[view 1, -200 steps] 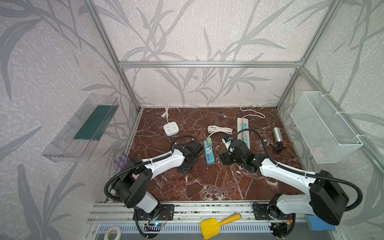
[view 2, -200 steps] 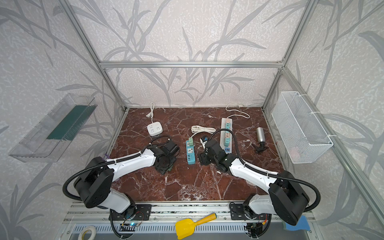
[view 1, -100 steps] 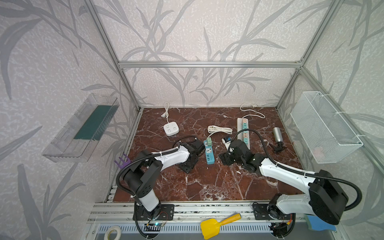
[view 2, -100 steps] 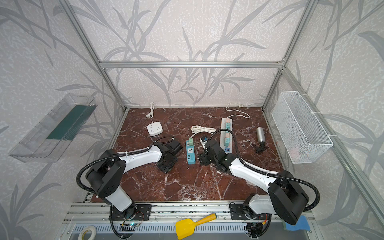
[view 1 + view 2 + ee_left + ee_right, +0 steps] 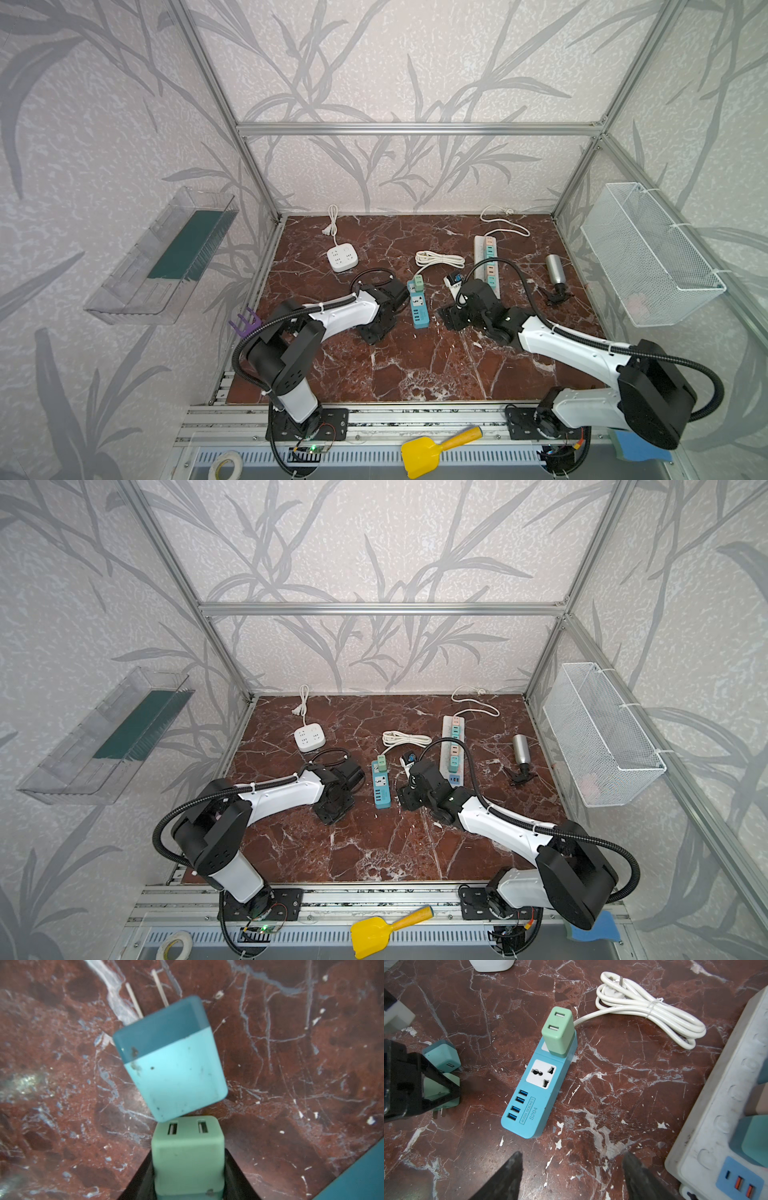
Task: Insert the plug
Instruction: 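Carry the green adapter with the left gripper while the right gripper reaches for it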
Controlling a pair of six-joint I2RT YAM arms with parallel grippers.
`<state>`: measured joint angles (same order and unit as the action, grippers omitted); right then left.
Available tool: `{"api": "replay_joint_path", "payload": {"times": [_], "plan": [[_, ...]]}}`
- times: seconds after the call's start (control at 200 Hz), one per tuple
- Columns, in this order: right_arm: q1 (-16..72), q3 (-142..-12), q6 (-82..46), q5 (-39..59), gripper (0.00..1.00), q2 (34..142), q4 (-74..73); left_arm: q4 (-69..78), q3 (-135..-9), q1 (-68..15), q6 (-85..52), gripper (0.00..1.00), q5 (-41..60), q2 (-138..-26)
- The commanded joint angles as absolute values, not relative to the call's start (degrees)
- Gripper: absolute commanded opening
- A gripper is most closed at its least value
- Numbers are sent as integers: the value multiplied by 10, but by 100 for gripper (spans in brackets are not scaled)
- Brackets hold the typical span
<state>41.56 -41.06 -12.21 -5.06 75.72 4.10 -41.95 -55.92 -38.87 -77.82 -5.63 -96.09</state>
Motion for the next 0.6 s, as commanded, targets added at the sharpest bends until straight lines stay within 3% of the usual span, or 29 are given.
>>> {"api": "replay_joint_path", "payload": {"times": [0.0, 0.26, 0.595], "plan": [[414, -415, -127, -53, 75, 759, 38, -456, -576, -392, -639, 42, -53, -966], [414, -412, -127, -62, 75, 759, 36, -427, -615, -452, -368, 43, -55, -980], [414, -412, -137, -98, 75, 757, 44, -401, -559, -519, -233, 43, -41, -945]]}}
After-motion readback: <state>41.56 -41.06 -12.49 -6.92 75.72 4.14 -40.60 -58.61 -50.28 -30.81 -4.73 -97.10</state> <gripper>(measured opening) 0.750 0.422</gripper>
